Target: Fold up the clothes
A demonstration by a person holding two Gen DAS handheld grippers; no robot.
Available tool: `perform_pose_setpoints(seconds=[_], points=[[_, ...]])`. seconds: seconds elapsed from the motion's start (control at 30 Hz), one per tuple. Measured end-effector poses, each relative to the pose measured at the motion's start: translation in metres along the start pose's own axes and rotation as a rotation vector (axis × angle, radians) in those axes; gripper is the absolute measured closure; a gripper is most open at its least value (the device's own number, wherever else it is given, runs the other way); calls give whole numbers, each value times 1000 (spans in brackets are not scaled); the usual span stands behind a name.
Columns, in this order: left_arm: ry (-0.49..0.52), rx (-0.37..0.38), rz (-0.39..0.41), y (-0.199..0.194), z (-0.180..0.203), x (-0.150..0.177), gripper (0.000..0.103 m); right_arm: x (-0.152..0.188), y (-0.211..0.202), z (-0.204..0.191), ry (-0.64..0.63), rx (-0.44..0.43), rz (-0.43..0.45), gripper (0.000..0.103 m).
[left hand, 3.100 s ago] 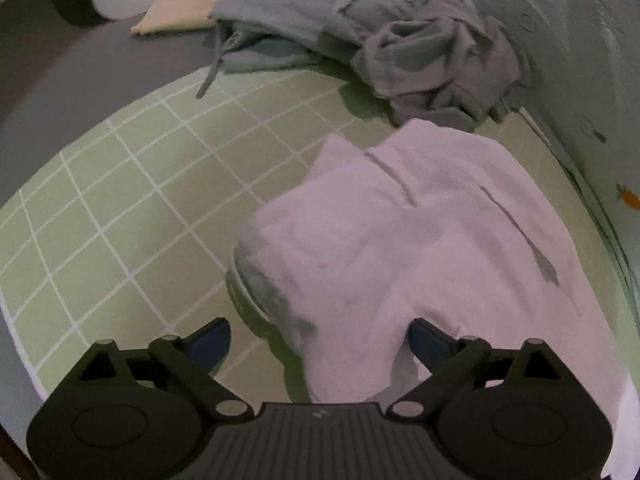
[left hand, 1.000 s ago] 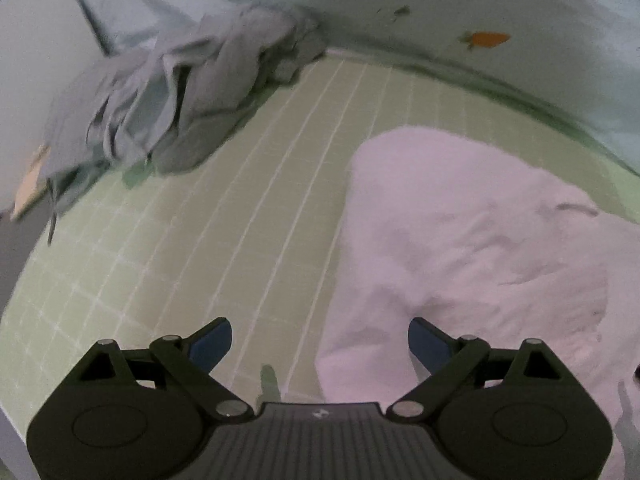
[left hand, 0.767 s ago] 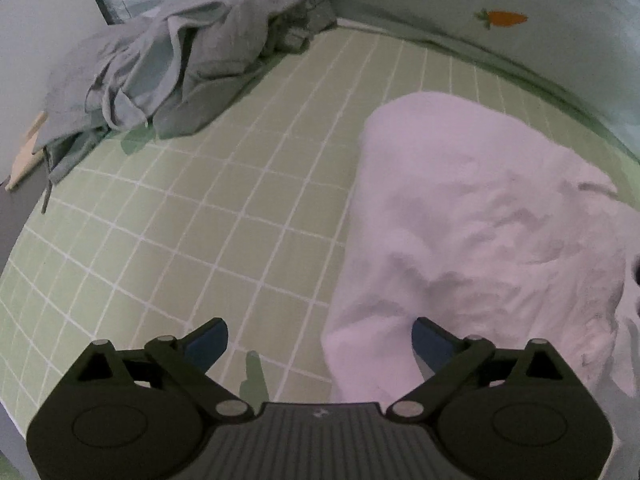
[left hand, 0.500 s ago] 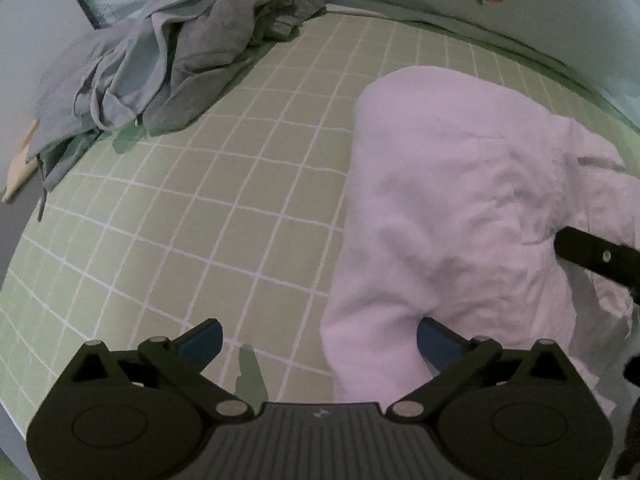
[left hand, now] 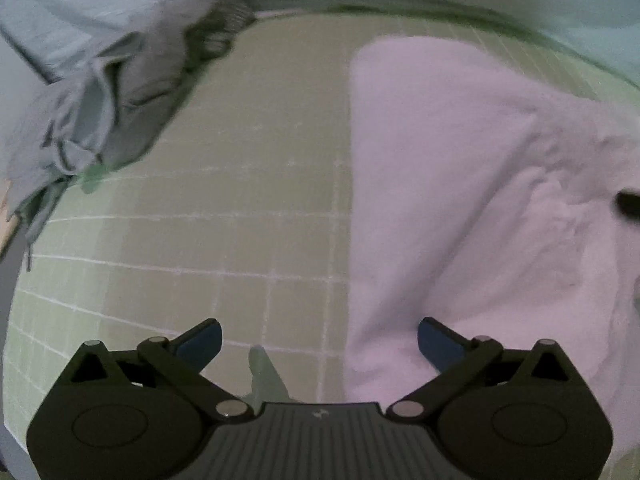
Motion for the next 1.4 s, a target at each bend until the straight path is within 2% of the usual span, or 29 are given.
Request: perform_pose_setpoints(seconds=[0.03, 0.07, 0.1, 0.13, 0.27, 0.33, 0.53, 0.67, 0.9, 1.1, 1.2, 1.3, 1.4], points=[[11, -11, -1, 0, 2, 1, 0, 7, 8, 5, -9, 43, -32, 50], [20, -19, 4, -2, 3, 1, 0, 9, 6, 6, -19, 67, -16, 37], [30, -25, 8, -4, 3, 1, 0, 11, 1, 7, -22, 85, -12, 30], [40, -32, 13, -6, 4, 1, 0, 12, -3, 8, -25, 101, -9, 19], [38, -32, 20, -14, 5, 1, 0, 23, -23, 24, 10, 91, 27, 0], [30, -11, 39, -22, 7, 1, 0, 29, -33, 39, 63, 80, 47, 0], [16, 46, 134, -51, 27, -4, 0, 71, -89, 111, 197, 259, 97, 0], [8, 83, 108, -52, 50, -4, 0, 112, -112, 172, 422, 327, 92, 0], [42, 81, 54, -39, 82, -1, 0, 153, -149, 263, 809, 285, 314, 0], [-13, 63, -40, -12, 97, -5, 0, 146, -151, 346, 1041, 181, 541, 0], [-42, 39, -80, 1, 100, -10, 0, 135, -150, 384, 1112, 151, 605, 0], [-45, 12, -107, 11, 102, -11, 0, 112, -142, 415, 1069, 167, 577, 0], [-34, -11, -123, 16, 105, -12, 0, 89, -130, 430, 980, 185, 530, 0]])
Point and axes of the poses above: each gripper's, at about its wrist camera, not at the fingertips, and y roughly the way its jaws point, z to its right, x to its underside, the point moved 7 cm from there along y, roughly the way its jaws point, and after that the axes turned 13 degrees about -y, right-handed, at the moved point
